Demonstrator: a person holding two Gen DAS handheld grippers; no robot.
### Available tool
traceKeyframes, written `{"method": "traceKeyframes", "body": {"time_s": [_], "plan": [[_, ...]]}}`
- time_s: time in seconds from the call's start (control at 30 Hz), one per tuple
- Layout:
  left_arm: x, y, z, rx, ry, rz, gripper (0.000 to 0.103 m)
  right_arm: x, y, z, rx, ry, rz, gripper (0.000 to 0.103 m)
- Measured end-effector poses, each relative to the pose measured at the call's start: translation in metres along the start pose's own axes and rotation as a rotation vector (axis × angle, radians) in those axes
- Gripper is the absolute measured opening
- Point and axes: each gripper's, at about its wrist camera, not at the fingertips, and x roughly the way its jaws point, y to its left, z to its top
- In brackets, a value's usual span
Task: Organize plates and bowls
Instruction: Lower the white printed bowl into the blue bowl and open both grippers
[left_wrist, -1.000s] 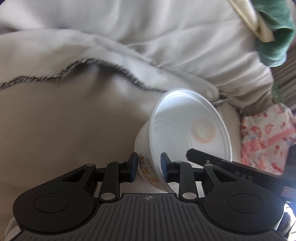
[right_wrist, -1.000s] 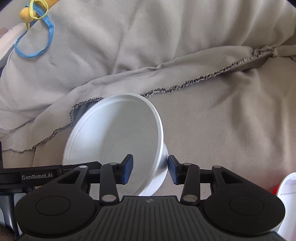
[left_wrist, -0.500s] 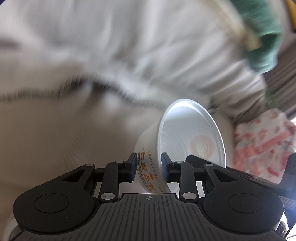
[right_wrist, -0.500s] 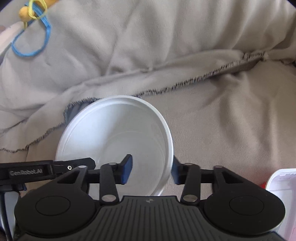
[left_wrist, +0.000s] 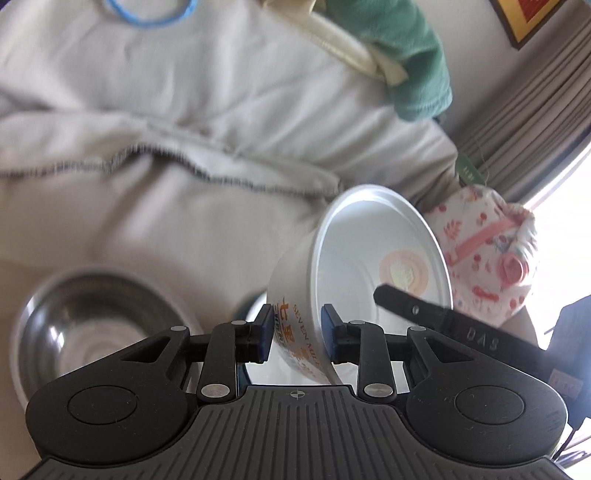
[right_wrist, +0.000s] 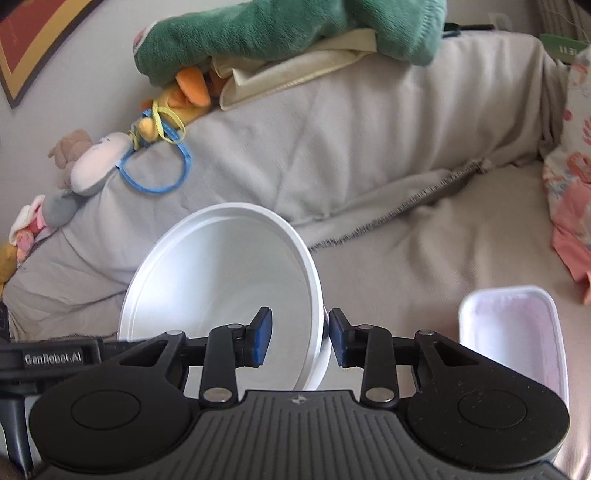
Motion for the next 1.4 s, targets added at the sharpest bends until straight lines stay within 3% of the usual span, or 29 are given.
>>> {"method": "traceKeyframes", "body": {"time_s": [0.1,0.33,0.5,0.67,0.87,1.17,1.27,1.33,1.4], "plan": [[0.005,0.001,-0.009,0.004,0.012,0.012,0.029,-0.005,0.001,-0.011,-0.018,-0.005,-0.046,0.033],[0.024,0.001,-0.020,0.072,0.015,0.120,0.028,0.012,-0.004,-0.030,0.001,0.018,-0.080,0.034],[0.037,-0.002,-0.023,0.119,0.007,0.187,0.027,0.026,-0.011,-0.042,-0.027,-0.027,-0.161,0.034],[0.042,-0.007,-0.022,0.158,-0.068,0.284,0.028,0.035,-0.026,-0.046,-0.015,-0.046,-0.147,0.034],[0.055,-0.007,-0.023,0.187,-0.037,0.313,0.030,0.045,-0.039,-0.049,0.010,-0.009,-0.144,0.034],[0.039,-0.001,-0.024,0.167,-0.035,0.259,0.027,0.042,-0.031,-0.052,-0.020,0.000,-0.199,0.038],[0.009,0.013,-0.022,0.117,-0.057,0.155,0.027,0.021,-0.018,-0.048,-0.047,-0.067,-0.258,0.049],[-0.020,0.033,-0.020,0.050,-0.081,0.053,0.027,0.005,-0.004,-0.043,-0.071,-0.113,-0.298,0.050],[-0.049,0.056,-0.020,0.008,-0.131,0.045,0.027,-0.010,0.015,-0.037,-0.096,-0.151,-0.295,0.050]]}}
